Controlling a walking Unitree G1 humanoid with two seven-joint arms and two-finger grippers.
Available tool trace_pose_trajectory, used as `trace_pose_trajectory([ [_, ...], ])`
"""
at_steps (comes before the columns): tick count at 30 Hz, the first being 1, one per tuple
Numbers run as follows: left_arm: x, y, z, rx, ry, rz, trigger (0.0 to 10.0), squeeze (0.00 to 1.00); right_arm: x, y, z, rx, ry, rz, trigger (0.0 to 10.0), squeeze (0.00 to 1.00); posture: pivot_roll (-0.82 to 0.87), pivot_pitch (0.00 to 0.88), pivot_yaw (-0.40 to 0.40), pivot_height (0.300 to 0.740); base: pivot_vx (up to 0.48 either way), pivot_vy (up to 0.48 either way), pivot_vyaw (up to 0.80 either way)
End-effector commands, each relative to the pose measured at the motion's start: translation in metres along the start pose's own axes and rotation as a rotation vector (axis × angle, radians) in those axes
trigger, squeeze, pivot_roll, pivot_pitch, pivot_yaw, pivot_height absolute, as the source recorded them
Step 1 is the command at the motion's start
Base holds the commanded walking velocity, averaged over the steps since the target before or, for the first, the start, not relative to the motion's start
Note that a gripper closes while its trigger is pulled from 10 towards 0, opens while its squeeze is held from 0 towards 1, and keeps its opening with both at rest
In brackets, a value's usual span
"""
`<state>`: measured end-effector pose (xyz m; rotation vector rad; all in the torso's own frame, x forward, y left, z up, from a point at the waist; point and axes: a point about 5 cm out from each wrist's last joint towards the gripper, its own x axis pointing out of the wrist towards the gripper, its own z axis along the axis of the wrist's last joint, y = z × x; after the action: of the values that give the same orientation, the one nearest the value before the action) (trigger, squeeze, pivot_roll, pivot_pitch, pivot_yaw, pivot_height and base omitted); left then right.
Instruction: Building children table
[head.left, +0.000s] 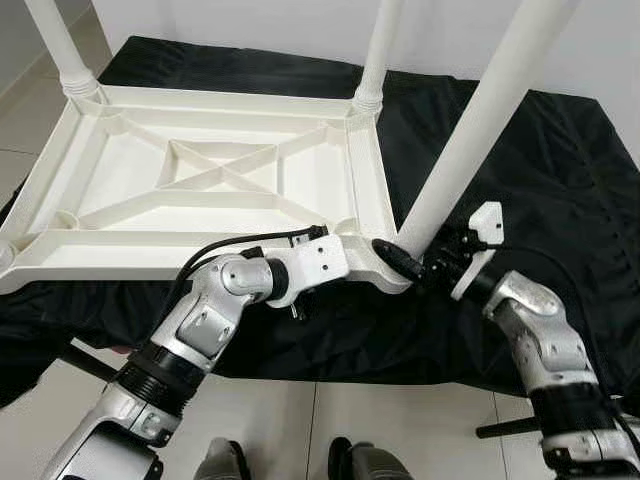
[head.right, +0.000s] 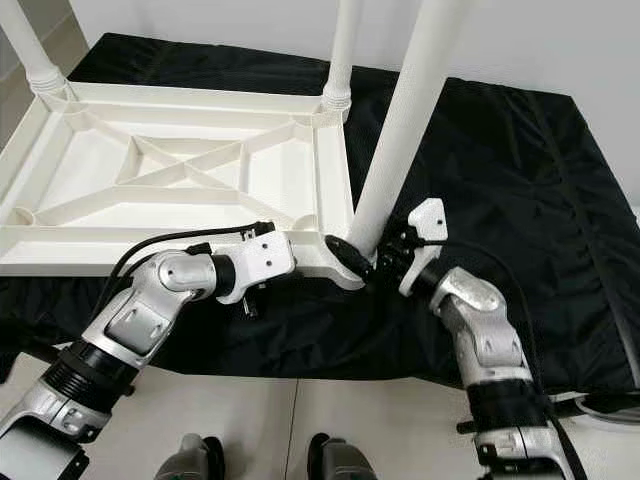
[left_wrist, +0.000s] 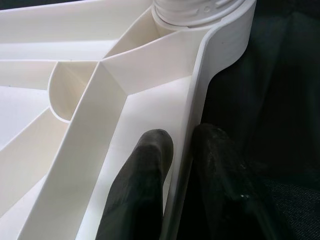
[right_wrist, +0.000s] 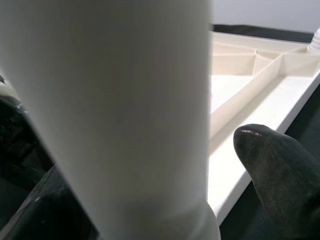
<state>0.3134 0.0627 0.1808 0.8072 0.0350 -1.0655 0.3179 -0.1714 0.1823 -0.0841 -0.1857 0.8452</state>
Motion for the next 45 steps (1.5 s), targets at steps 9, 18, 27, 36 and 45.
trace_pose_trajectory([
  [9, -0.002, 0.005, 0.011, 0.050, -0.033, 0.044, 10.0, 0.00, 0.006, -0.007, -0.004, -0.020, 0.014, 0.076, 1.9, 0.00, -0.03, 0.174, -0.053, 0.740, 0.000, 0.000, 0.00],
  [18, -0.003, 0.005, 0.011, 0.047, -0.033, 0.046, 10.0, 0.00, 0.006, -0.008, -0.006, 0.008, 0.007, 0.085, 0.0, 0.00, -0.03, 0.178, -0.056, 0.740, 0.000, 0.000, 0.00],
  [27, -0.003, 0.006, 0.011, 0.047, -0.034, 0.047, 10.0, 0.00, 0.004, -0.003, -0.010, 0.035, 0.008, 0.036, 10.0, 0.00, -0.04, 0.178, -0.058, 0.740, 0.000, 0.000, 0.00],
  [36, -0.003, 0.005, 0.011, 0.045, -0.035, 0.048, 10.0, 0.00, 0.004, 0.013, -0.012, 0.003, -0.016, -0.072, 10.0, 0.00, -0.04, 0.179, -0.063, 0.740, 0.000, 0.000, 0.00],
  [45, -0.003, 0.003, 0.011, 0.044, -0.032, 0.048, 10.0, 0.00, 0.001, 0.025, -0.015, 0.004, -0.017, -0.252, 10.0, 0.00, -0.03, 0.178, -0.071, 0.740, 0.000, 0.000, 0.00],
])
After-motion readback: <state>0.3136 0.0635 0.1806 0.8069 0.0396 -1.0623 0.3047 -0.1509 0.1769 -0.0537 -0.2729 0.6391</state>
